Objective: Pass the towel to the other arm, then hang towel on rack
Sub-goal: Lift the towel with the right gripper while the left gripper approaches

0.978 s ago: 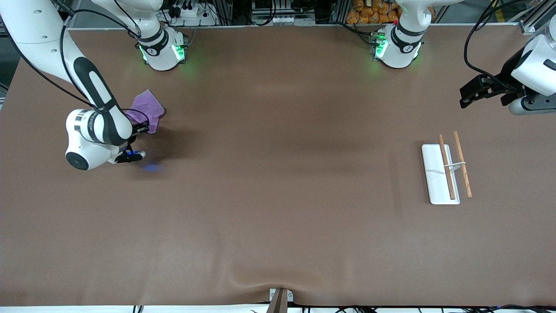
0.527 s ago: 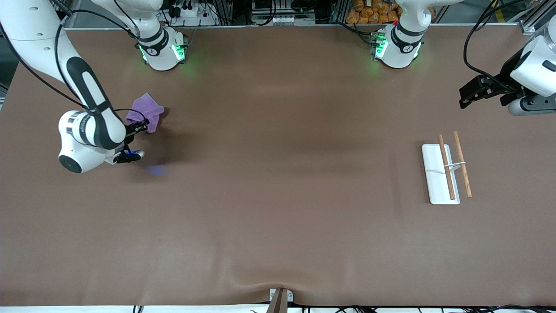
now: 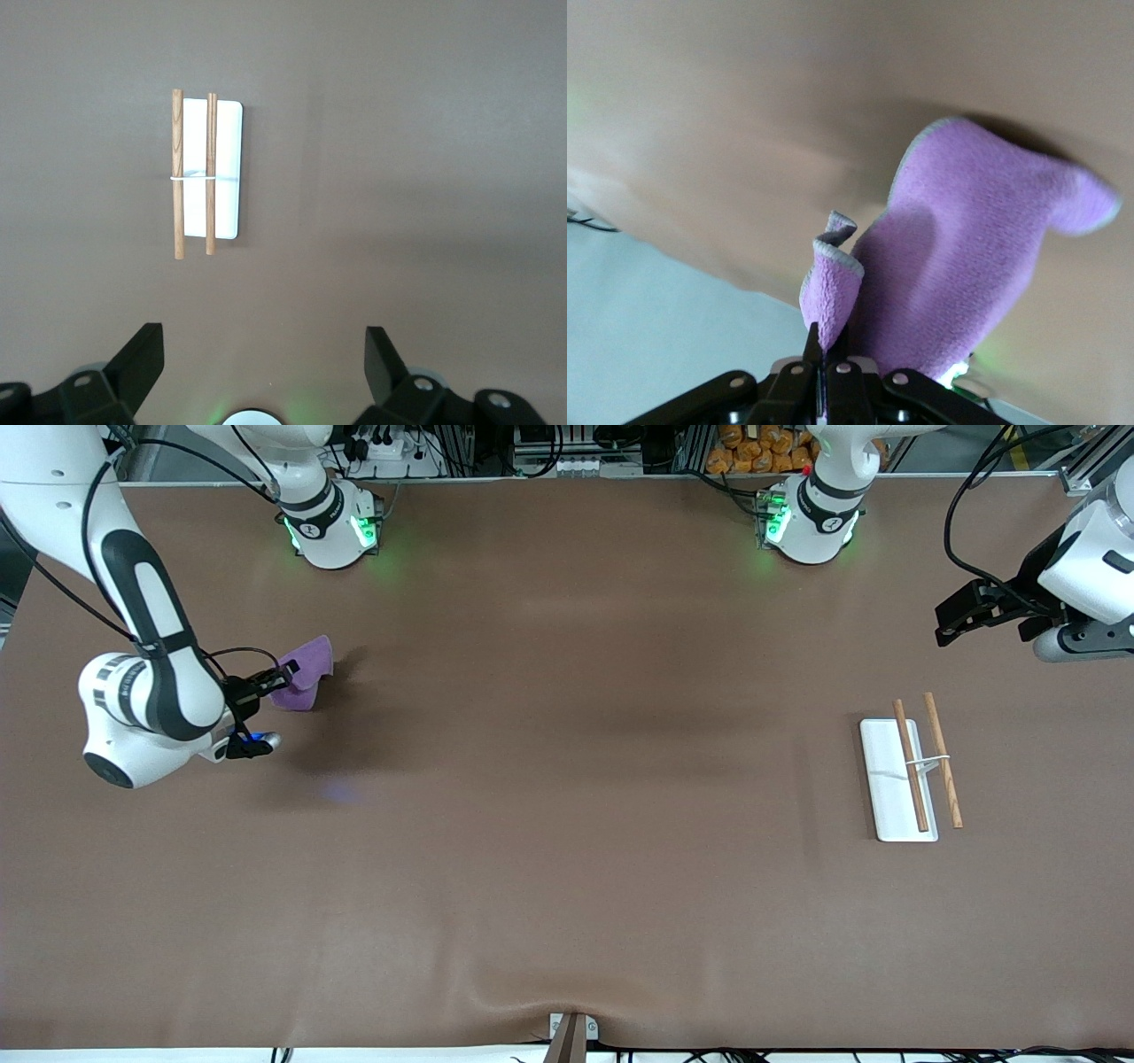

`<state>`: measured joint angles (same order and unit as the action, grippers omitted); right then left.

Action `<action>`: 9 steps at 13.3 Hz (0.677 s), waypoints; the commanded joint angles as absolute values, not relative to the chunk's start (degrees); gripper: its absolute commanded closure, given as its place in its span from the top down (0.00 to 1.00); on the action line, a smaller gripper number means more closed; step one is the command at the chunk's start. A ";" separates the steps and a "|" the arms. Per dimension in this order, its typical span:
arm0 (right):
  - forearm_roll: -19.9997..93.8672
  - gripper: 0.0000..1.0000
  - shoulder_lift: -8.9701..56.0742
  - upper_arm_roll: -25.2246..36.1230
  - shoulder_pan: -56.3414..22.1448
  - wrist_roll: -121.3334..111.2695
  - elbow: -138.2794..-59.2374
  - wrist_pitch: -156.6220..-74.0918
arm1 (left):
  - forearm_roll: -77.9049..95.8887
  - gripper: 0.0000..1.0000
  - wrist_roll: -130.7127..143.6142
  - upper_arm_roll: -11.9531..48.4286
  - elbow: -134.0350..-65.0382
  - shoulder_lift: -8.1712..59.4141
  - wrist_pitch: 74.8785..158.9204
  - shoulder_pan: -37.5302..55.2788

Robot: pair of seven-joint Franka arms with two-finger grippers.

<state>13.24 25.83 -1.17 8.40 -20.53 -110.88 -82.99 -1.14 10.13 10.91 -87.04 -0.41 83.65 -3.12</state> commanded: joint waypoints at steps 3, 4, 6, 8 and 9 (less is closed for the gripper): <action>20.73 0.00 23.30 -1.58 8.35 -16.46 -109.51 -77.53 | -2.11 1.00 10.72 11.51 -86.75 -0.44 83.15 -2.99; 22.31 0.00 22.59 -1.67 7.39 -13.91 -109.34 -77.00 | -2.11 1.00 10.81 11.51 -86.75 -0.44 83.23 -2.81; 25.21 0.00 21.71 -1.58 5.11 -11.09 -109.25 -76.47 | -2.11 1.00 11.51 12.21 -86.66 -0.35 83.23 -2.81; 29.77 0.00 20.83 -1.67 3.96 -7.40 -109.16 -75.77 | -2.11 1.00 13.52 13.00 -86.66 -0.09 83.58 -2.55; 31.27 0.00 20.40 -1.67 2.74 -5.38 -109.07 -75.67 | -2.11 1.00 15.62 14.14 -86.49 0.43 83.58 -2.64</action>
